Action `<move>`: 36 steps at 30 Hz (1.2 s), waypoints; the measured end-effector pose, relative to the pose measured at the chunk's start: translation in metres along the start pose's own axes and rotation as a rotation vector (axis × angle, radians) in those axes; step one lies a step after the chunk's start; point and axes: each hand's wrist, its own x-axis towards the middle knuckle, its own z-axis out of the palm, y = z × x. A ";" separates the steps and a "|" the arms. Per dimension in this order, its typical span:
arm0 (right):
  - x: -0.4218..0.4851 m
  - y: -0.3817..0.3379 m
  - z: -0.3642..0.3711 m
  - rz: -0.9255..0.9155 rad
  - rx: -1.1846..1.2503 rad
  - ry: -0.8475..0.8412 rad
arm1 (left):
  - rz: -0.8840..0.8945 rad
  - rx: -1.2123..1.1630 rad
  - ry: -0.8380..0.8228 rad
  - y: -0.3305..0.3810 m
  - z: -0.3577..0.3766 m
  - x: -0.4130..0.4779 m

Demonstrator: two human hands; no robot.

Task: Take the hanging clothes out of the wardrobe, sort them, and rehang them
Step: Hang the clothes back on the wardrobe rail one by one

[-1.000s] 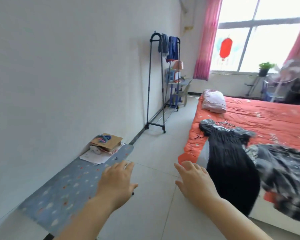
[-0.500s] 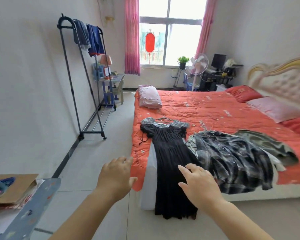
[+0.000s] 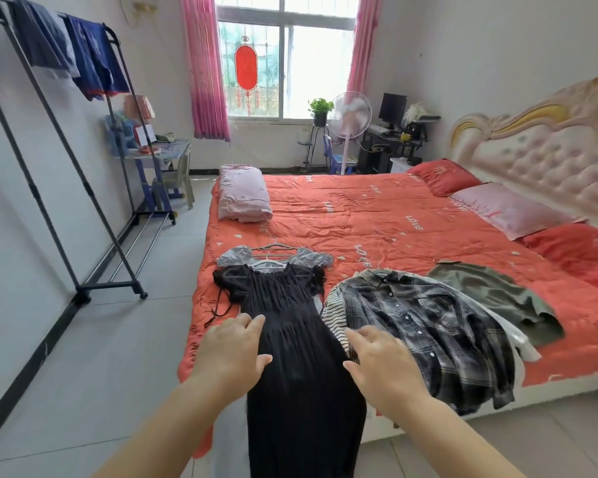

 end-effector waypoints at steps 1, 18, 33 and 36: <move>0.013 0.008 -0.001 -0.003 0.003 -0.007 | -0.002 -0.003 -0.005 0.003 0.000 0.014; 0.242 0.106 0.048 -0.015 0.023 -0.190 | -0.061 -0.072 -0.134 0.002 0.067 0.267; 0.475 0.114 0.143 -0.294 -0.029 -0.450 | -0.323 -0.148 -0.293 -0.050 0.141 0.409; 0.536 0.118 0.179 -0.367 -0.068 -0.534 | -0.401 -0.194 -0.315 -0.059 0.166 0.441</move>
